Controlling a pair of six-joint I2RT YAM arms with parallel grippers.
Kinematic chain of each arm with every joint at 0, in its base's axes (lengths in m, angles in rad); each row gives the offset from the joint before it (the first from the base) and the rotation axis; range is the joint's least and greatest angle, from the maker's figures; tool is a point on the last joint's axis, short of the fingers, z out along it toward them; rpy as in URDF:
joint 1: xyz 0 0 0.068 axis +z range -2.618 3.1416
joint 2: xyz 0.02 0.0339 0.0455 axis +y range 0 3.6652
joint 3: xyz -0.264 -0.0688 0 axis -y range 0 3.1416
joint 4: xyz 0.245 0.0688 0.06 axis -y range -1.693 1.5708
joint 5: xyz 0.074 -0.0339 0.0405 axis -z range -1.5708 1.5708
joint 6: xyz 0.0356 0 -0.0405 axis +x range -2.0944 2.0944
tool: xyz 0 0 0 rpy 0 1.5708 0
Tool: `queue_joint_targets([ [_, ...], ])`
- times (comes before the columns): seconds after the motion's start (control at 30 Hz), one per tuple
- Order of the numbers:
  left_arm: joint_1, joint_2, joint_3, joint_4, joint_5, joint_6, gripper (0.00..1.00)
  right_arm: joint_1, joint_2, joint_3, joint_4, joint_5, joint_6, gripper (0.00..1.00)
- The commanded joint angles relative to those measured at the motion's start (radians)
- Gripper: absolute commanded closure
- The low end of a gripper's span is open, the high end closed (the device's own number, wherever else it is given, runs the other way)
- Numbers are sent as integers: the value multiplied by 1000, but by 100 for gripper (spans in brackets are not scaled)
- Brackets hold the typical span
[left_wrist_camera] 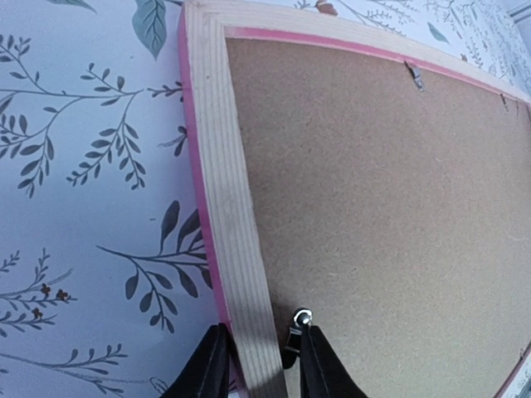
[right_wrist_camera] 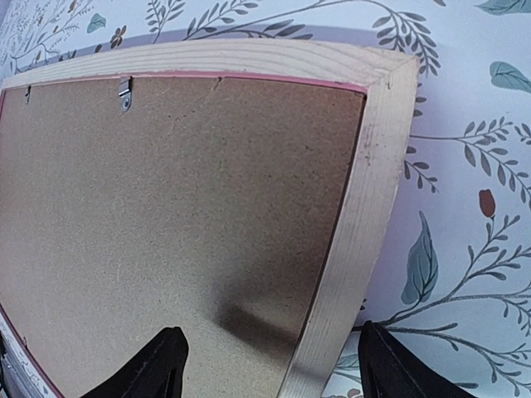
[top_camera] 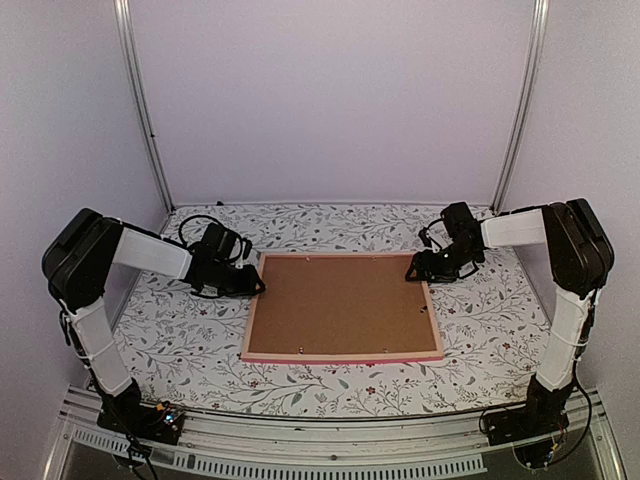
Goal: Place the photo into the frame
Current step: Press the fastener onto the backboard.
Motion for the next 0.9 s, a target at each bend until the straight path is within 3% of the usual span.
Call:
queue_joint_targets([
  [0.0, 8, 33, -42, -45, 76, -23, 73, 3, -24, -13, -8, -12, 8, 25],
  [0.33, 24, 8, -45, -45, 97, -46, 57, 5, -13, -11, -5, -26, 10, 25],
  [0.87, 33, 19, -53, -73, 69, -46, 70, 3, -11, -13, -6, -27, 5, 23],
])
